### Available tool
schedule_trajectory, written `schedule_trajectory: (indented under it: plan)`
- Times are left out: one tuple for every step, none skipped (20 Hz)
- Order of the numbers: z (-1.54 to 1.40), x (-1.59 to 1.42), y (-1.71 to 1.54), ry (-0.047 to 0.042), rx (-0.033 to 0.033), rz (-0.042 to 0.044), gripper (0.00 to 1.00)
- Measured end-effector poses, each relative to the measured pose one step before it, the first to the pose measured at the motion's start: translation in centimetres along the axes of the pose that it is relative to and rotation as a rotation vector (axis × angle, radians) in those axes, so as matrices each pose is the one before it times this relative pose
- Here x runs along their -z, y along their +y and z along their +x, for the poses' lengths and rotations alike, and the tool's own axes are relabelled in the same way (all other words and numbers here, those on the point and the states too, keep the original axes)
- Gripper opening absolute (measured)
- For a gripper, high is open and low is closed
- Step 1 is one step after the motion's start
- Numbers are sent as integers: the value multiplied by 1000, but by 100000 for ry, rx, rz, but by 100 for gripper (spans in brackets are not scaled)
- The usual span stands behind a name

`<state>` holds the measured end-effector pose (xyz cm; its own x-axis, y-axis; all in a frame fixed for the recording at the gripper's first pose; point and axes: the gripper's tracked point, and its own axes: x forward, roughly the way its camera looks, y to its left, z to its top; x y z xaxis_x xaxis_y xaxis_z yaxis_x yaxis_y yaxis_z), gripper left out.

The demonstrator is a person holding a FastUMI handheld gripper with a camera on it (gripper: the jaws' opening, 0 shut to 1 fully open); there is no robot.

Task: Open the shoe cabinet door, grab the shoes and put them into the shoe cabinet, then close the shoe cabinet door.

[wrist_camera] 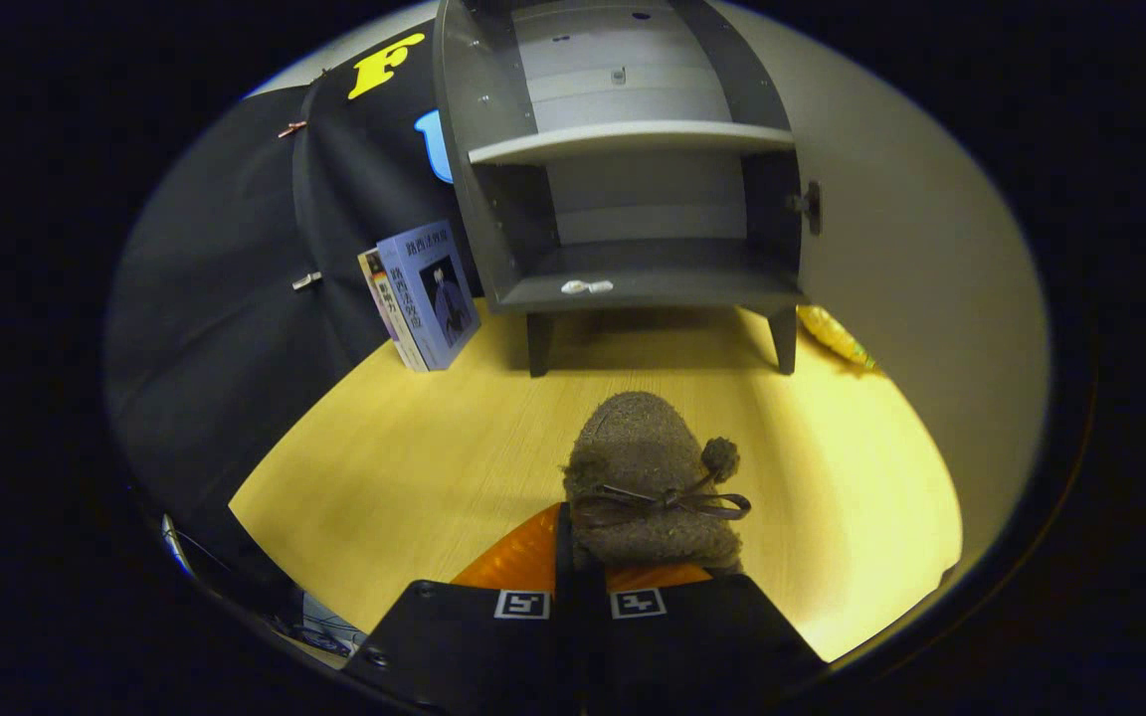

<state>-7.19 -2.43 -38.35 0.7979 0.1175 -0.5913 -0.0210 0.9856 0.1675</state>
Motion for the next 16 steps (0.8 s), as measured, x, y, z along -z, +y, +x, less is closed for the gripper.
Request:
schedule_trajectory:
  plan:
    - [-630, -1346, -195, -1428, 784, -987, 8]
    - [-746, -1588, -254, -2104, 877, -1312, 7]
    - [-585, -1320, -185, -1519, 874, -929, 7]
    - [-441, -1410, -249, -1570, 1051, -1131, 8]
    - [-408, -1476, -300, -1685, 1325, -1034, 7]
    - [-265, -1328, -309, -1511, 1658, -1056, 7]
    - [-208, -1403, -292, -1371, 1353, -1246, 7]
    - [-194, -1181, -81, -1110, 887, -1418, 7]
    - [-73, -1209, -73, -950, 675, -1163, 7]
    - [28, -1139, 34, -891, 95, -1121, 7]
    - [49, -1211, 79, -1172, -91, -889, 7]
    - [189, -1121, 104, -824, -322, -589, 7]
    - [283, -1182, 74, -1019, -108, -532, 7]
    - [451, -1135, 23, -1096, -254, -627, 7]
    - [411, -849, -84, -762, -390, -687, 7]
    - [387, -667, -49, -338, -430, -345, 8]
